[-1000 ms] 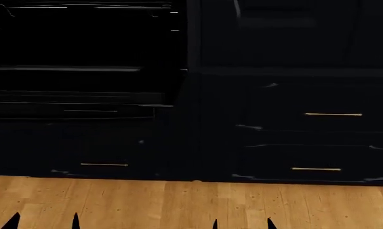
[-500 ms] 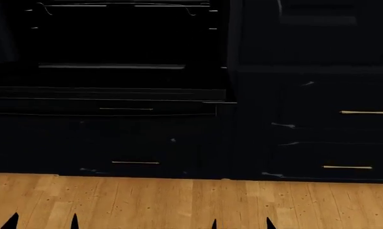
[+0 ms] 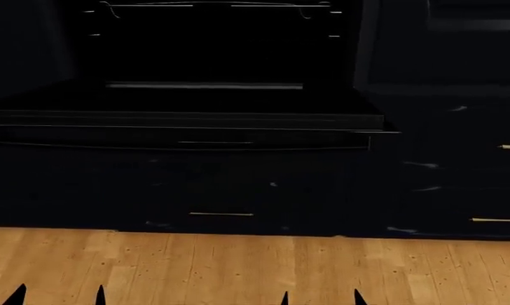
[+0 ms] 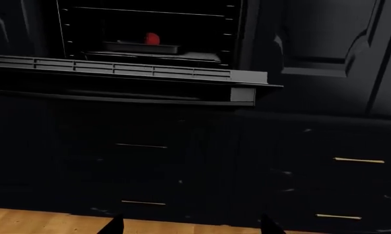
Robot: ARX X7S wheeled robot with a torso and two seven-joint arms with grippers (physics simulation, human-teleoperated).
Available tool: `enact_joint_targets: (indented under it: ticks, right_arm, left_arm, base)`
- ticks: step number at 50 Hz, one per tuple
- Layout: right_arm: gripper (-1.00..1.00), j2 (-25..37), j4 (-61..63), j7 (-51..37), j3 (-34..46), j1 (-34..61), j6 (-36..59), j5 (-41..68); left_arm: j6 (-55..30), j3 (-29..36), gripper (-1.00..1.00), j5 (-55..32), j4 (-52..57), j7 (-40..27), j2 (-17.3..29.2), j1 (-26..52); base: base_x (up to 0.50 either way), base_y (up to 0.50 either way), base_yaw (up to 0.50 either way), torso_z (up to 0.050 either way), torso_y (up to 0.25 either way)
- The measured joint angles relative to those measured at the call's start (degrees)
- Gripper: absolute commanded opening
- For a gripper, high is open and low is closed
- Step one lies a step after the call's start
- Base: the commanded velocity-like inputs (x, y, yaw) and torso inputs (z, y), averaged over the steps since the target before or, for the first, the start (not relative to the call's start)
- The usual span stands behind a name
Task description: Close the oven door
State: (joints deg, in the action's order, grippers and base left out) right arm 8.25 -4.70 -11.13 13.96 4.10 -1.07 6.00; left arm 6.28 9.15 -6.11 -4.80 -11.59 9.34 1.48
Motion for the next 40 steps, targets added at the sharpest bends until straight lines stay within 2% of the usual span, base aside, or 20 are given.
enact_joint_targets:
  ticks: [15, 23, 33, 40]
  right_arm:
    - [1.00, 0.2, -0.6, -0.4, 0.7, 0.2, -0.4, 0.6]
    - [1.00, 0.4, -0.6, -0.6, 1.0, 0.2, -0.9, 0.8]
    - [1.00, 0.5, -1.1, -0.9, 1.2, 0.5, -1.3, 1.4]
    - [1.00, 0.7, -1.2, -1.1, 1.3, 0.5, -1.8, 1.7]
  left_arm:
    - [0.8, 0.5, 1.00, -0.2, -1.0, -0.5, 0.4, 0.1]
    - [1.2, 0.6, 1.00, -1.3, -0.7, 0.0, 0.7, -0.1]
    - [2.3, 0.9, 1.00, -2.3, -0.7, 0.5, 1.0, -0.3]
    - [2.8, 1.1, 1.00, -2.4, -0.7, 0.4, 1.1, -0.2]
  base:
    - [-0.04, 0.37, 0.00, 0.000, 0.000]
    - [0.00, 0.03, 0.00, 0.000, 0.000]
    - [0.38, -0.08, 0.00, 0.000, 0.000]
    - [0.02, 0.00, 0.00, 0.000, 0.000]
